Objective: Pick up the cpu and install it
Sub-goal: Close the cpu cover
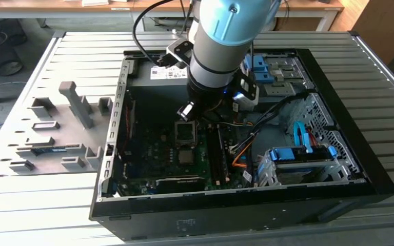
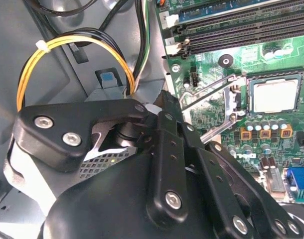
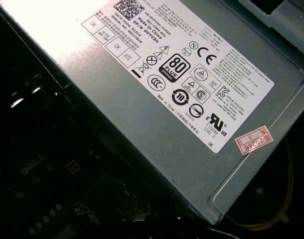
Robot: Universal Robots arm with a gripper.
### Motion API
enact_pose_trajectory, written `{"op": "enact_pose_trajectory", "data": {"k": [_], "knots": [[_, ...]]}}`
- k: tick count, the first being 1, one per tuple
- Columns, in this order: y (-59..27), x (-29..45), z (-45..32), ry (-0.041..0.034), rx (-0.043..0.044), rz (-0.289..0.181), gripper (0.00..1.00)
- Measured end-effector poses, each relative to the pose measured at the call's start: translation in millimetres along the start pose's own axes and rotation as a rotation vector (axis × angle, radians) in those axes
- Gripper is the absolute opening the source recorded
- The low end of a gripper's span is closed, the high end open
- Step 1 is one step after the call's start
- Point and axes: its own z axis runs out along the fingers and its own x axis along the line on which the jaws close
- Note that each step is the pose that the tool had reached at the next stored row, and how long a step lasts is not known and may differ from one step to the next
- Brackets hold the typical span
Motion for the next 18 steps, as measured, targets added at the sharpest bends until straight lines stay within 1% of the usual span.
{"op": "enact_pose_trajectory", "data": {"k": [18], "knots": [[2.1, 2.7, -4.4, -0.0008, 0.0019, -0.005, 0.1]]}}
